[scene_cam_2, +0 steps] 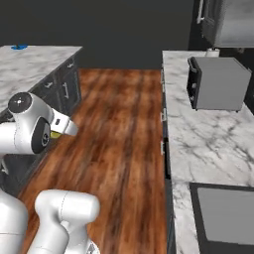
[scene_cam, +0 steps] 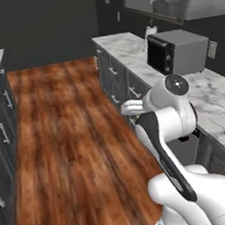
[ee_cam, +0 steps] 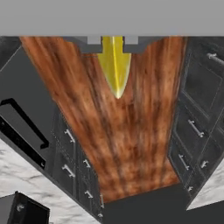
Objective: Take the lemon wedge from the fridge and place it on the plate with fish on the dining counter.
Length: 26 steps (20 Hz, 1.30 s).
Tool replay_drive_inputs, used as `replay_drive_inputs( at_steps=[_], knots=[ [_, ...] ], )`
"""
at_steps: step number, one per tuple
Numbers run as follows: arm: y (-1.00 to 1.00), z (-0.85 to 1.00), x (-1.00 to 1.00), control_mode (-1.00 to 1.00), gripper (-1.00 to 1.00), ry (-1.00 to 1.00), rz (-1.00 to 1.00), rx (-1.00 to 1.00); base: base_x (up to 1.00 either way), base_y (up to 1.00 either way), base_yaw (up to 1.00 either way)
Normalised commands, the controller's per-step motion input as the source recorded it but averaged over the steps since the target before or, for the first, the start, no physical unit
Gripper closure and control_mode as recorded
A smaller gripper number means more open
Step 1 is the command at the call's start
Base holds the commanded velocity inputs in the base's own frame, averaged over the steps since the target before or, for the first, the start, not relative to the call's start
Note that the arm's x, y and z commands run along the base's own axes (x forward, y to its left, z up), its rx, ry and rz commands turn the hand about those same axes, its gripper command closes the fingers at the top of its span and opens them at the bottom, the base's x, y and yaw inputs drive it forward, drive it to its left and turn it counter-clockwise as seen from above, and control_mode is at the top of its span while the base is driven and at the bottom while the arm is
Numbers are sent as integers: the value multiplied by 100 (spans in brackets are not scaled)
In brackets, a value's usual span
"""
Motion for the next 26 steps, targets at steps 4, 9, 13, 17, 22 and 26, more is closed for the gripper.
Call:
replay_drive_inputs(
  at_steps=[4, 9, 13, 17, 22, 26],
  knots=[
    [0, 0, 0, 100, 100, 0, 0, 0, 100, 16, 0],
    [0, 0, 0, 100, 100, 0, 0, 0, 100, 17, 0],
    [0, 0, 0, 100, 100, 0, 0, 0, 100, 47, 0],
    [0, 0, 0, 100, 100, 0, 0, 0, 100, 58, 0],
    [0, 0, 0, 100, 100, 0, 0, 0, 100, 65, 0],
    [0, 0, 0, 100, 100, 0, 0, 0, 100, 63, 0]
  ],
)
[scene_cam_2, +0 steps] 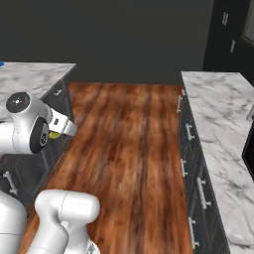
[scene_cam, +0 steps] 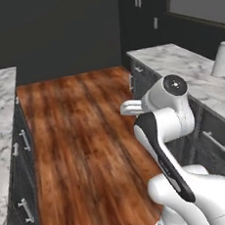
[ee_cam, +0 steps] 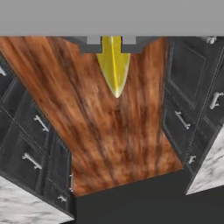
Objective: Take the lemon wedge from the fridge and place it on the plate with fish on the dining counter.
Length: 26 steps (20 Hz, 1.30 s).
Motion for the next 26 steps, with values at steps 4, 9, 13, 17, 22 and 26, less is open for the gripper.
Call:
replay_drive_inputs(
  at_steps=[4, 9, 13, 17, 22, 26],
  knots=[
    [0, 0, 0, 100, 100, 0, 0, 0, 100, 16, -1],
    [0, 0, 0, 100, 100, 0, 0, 0, 100, 0, -3],
    [0, 0, 0, 100, 100, 0, 0, 0, 100, 0, -3],
    [0, 0, 0, 100, 100, 0, 0, 0, 100, 0, 0],
    [0, 0, 0, 100, 100, 0, 0, 0, 100, 4, 3],
    [0, 0, 0, 100, 100, 0, 0, 0, 100, 0, 18]
  ],
)
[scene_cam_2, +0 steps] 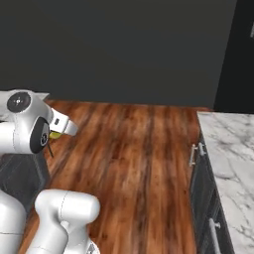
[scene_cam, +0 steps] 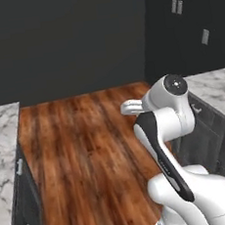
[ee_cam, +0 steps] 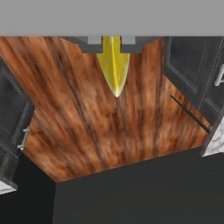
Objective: Take the lemon wedge from the fridge and place it on the plate with fish on the dining counter.
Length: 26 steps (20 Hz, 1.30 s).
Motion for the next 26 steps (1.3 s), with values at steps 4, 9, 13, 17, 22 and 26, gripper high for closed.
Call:
replay_drive_inputs(
  at_steps=[4, 9, 13, 17, 22, 26],
  knots=[
    [0, 0, 0, 100, 100, 0, 0, 0, 100, 0, 15],
    [0, 0, 0, 100, 100, 0, 0, 0, 100, 0, 19],
    [0, 0, 0, 100, 100, 0, 0, 0, 100, 0, 23],
    [0, 0, 0, 100, 100, 0, 0, 0, 100, 0, 30],
    [0, 0, 0, 100, 100, 0, 0, 0, 100, 0, 30],
    [0, 0, 0, 100, 100, 0, 0, 0, 100, 0, 31]
  ],
)
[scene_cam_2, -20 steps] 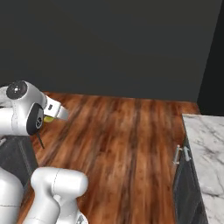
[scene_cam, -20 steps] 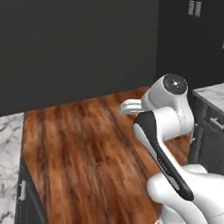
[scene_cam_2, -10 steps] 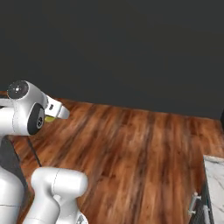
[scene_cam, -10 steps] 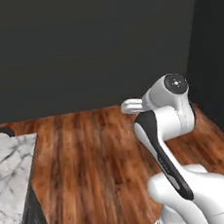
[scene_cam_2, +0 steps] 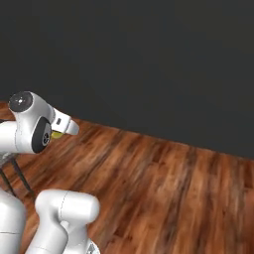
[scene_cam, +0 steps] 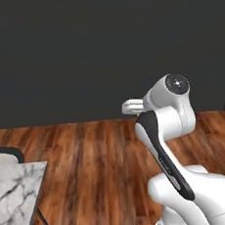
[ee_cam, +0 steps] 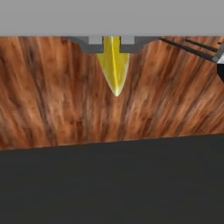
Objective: Take the lemon wedge from the fridge and place it on the plate with fish on the dining counter.
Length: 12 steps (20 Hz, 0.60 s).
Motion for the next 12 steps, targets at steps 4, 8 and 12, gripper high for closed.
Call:
replay_drive_inputs(
  at_steps=[4, 8, 12],
  knots=[
    [0, 0, 0, 100, 100, 0, 0, 0, 100, 0, 41],
    [0, 0, 0, 100, 100, 0, 0, 0, 100, 0, 48],
    [0, 0, 0, 100, 100, 0, 0, 0, 100, 0, 52]
  ],
)
